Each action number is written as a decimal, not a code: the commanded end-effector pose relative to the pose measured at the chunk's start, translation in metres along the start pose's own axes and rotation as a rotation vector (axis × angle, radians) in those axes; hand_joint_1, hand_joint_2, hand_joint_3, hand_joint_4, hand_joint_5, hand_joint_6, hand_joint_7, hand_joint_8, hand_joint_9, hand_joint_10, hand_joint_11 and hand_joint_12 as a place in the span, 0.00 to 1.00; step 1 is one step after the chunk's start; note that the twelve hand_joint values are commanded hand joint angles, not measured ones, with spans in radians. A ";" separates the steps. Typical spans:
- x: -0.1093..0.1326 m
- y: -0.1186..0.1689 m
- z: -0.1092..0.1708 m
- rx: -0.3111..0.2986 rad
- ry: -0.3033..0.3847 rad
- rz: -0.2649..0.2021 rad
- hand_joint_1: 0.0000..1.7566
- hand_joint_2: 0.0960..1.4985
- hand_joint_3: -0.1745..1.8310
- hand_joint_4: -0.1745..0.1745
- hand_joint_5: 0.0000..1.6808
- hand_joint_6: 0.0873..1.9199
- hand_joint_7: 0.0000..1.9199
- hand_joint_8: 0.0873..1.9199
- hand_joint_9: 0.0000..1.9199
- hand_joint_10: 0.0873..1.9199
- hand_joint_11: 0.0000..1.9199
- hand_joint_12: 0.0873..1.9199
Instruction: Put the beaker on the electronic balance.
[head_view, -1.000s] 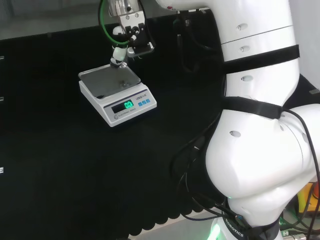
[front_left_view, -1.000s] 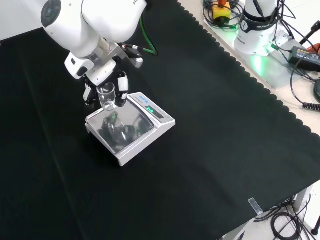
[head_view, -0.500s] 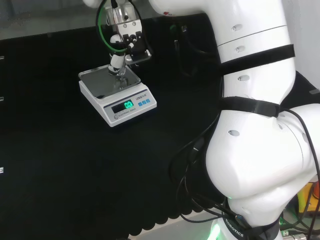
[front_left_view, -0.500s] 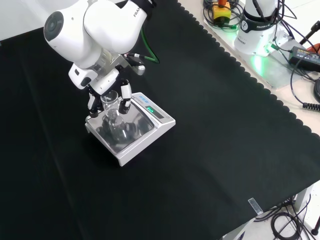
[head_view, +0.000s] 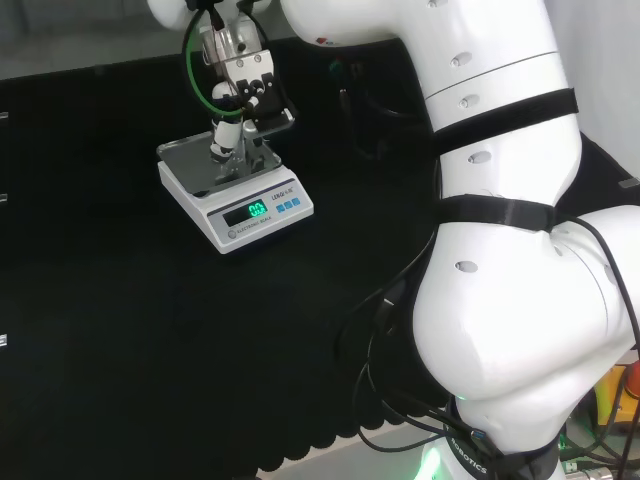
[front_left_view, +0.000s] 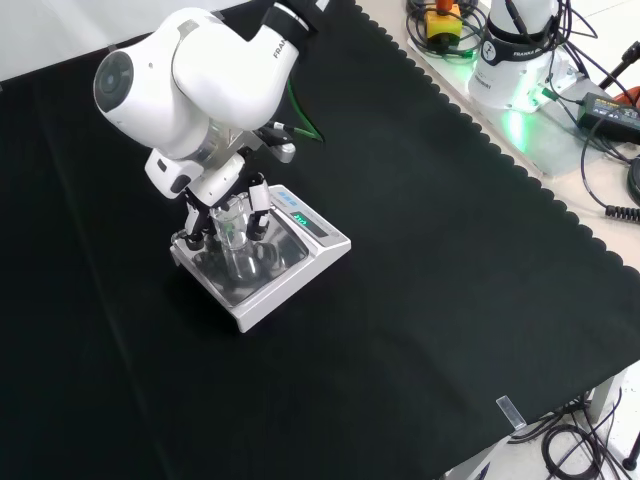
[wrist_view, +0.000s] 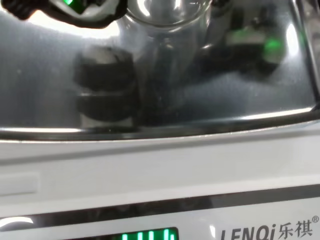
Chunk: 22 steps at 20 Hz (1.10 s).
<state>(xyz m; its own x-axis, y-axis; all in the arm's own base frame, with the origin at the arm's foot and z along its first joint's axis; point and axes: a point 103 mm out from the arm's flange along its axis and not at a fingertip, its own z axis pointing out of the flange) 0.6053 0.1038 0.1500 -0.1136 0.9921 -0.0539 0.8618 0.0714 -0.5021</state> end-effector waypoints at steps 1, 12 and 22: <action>-0.001 -0.003 0.001 0.020 -0.020 0.005 0.49 0.43 0.41 0.07 0.29 0.10 0.45 0.36 0.69 0.00 0.57 0.49; 0.006 -0.030 -0.036 -0.030 -0.123 -0.019 0.29 0.36 0.21 0.17 0.04 0.00 0.01 0.31 0.26 0.00 0.20 0.75; 0.023 -0.038 -0.067 -0.031 -0.170 -0.038 0.26 0.37 0.16 0.17 0.01 0.00 0.00 0.24 0.23 0.00 0.17 0.77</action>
